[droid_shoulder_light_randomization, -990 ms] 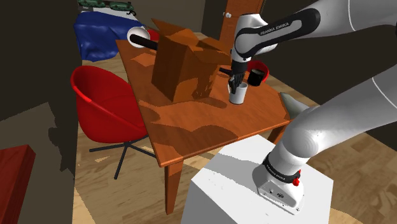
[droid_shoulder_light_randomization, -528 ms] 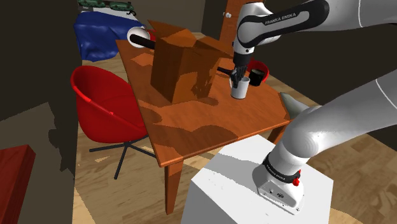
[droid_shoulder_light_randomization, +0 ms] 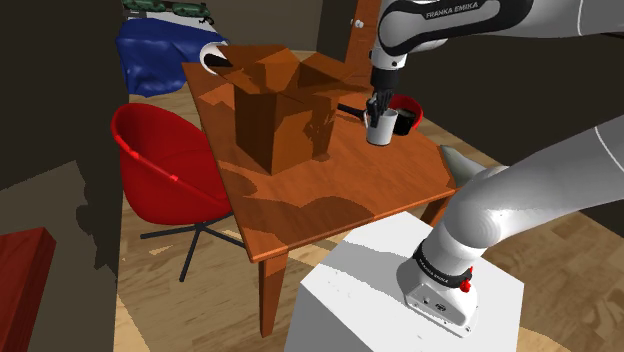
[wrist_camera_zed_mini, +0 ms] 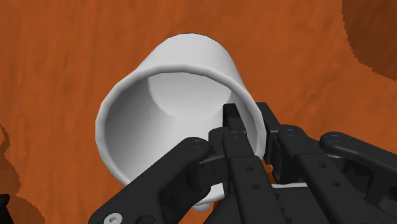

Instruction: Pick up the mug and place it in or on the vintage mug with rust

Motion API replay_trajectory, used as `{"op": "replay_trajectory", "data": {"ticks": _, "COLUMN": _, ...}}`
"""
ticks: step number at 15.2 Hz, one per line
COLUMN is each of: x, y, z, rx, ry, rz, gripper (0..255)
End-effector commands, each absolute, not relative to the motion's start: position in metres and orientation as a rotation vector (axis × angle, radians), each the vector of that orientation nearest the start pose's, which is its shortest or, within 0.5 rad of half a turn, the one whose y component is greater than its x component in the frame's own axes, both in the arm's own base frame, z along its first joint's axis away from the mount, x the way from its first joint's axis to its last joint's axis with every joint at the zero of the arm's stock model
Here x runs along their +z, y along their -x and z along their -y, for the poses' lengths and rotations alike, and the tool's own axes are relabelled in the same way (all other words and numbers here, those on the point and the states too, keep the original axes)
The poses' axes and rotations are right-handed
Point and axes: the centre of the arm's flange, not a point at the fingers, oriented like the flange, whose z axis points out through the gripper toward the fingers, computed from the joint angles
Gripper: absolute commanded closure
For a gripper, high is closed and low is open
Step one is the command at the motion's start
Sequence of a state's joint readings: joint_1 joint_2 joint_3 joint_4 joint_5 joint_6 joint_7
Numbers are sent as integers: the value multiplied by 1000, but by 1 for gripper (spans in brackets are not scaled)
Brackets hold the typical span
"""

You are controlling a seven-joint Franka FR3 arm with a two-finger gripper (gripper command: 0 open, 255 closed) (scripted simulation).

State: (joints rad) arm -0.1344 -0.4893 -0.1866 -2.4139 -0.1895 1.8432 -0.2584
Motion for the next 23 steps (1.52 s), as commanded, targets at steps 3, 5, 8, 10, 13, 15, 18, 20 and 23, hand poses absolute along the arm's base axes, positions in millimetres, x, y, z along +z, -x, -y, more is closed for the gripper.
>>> {"op": "replay_trajectory", "data": {"ticks": 3, "x": 500, "y": -369, "z": 142, "rx": 173, "ry": 3202, "rz": 35, "gripper": 255}}
{"op": "replay_trajectory", "data": {"ticks": 5, "x": 510, "y": -369, "z": 142, "rx": 173, "ry": 3202, "rz": 35, "gripper": 255}}
{"op": "replay_trajectory", "data": {"ticks": 8, "x": 519, "y": -370, "z": 156, "rx": 173, "ry": 3202, "rz": 35, "gripper": 255}}
{"op": "replay_trajectory", "data": {"ticks": 10, "x": 520, "y": -374, "z": 182, "rx": 173, "ry": 3202, "rz": 35, "gripper": 255}}
{"op": "replay_trajectory", "data": {"ticks": 13, "x": 522, "y": -378, "z": 221, "rx": 173, "ry": 3202, "rz": 35, "gripper": 255}}
{"op": "replay_trajectory", "data": {"ticks": 15, "x": 524, "y": -382, "z": 247, "rx": 173, "ry": 3202, "rz": 35, "gripper": 255}}
{"op": "replay_trajectory", "data": {"ticks": 18, "x": 526, "y": -387, "z": 286, "rx": 173, "ry": 3202, "rz": 35, "gripper": 255}}
{"op": "replay_trajectory", "data": {"ticks": 20, "x": 527, "y": -390, "z": 313, "rx": 173, "ry": 3202, "rz": 35, "gripper": 255}}
{"op": "replay_trajectory", "data": {"ticks": 23, "x": 529, "y": -395, "z": 352, "rx": 173, "ry": 3202, "rz": 35, "gripper": 255}}
